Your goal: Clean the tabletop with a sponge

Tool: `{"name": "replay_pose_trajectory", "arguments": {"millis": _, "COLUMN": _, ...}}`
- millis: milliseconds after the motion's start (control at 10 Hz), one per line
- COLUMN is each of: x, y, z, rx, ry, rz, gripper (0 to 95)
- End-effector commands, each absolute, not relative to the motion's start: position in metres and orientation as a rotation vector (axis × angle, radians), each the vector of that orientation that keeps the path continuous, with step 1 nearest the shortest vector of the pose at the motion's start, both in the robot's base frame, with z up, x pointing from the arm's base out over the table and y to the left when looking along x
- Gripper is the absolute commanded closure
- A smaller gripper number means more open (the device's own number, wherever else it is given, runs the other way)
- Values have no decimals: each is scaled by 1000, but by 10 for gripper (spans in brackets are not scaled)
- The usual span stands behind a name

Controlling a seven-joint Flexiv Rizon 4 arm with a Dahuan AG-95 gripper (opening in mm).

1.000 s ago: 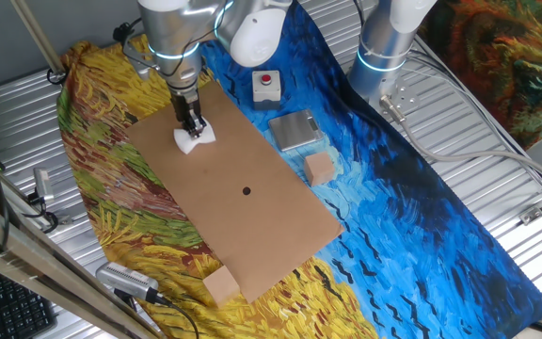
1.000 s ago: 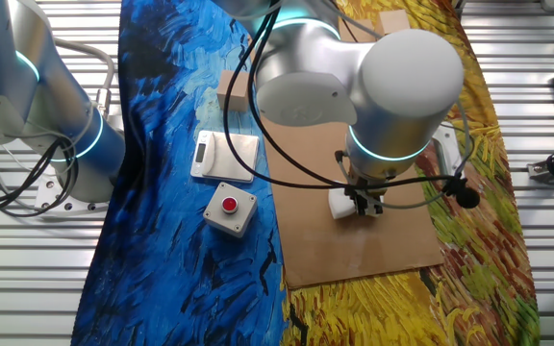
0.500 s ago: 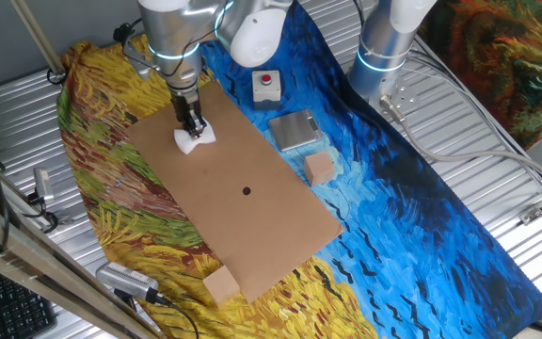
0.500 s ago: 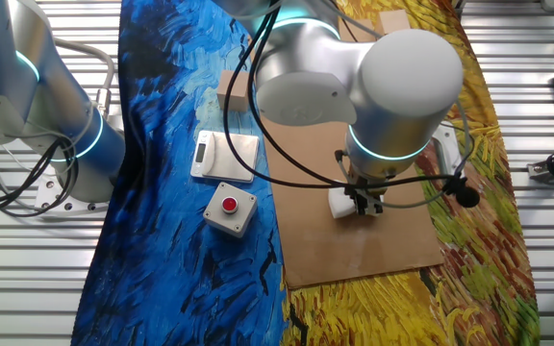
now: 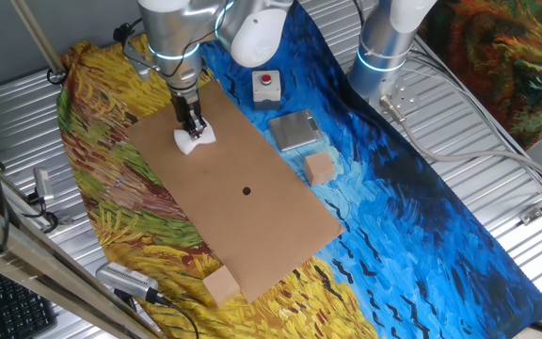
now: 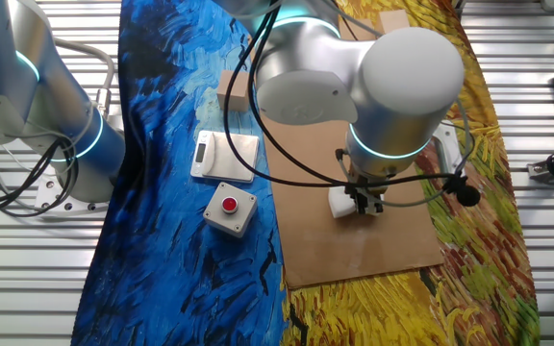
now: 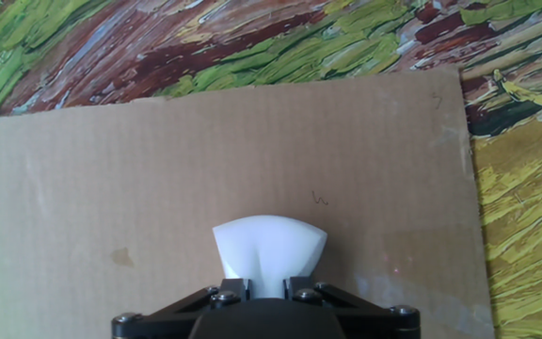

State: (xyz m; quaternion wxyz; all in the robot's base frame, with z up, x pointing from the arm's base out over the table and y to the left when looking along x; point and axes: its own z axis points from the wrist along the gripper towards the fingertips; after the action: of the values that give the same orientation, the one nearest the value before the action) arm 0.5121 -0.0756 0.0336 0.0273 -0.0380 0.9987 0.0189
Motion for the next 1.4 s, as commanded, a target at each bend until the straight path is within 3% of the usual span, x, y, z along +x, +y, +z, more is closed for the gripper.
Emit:
{"name": "replay_pose_trajectory", "arguments": {"millis": 100, "x": 512, "y": -76, "z": 34, "rx": -115, "ry": 3085, "rz": 58, "gripper": 950}}
{"name": "replay_pose_trajectory", "arguments": {"millis": 1400, "x": 512, "y": -76, "z": 34, "rx": -111, "ry": 3088, "rz": 51, "gripper": 950}}
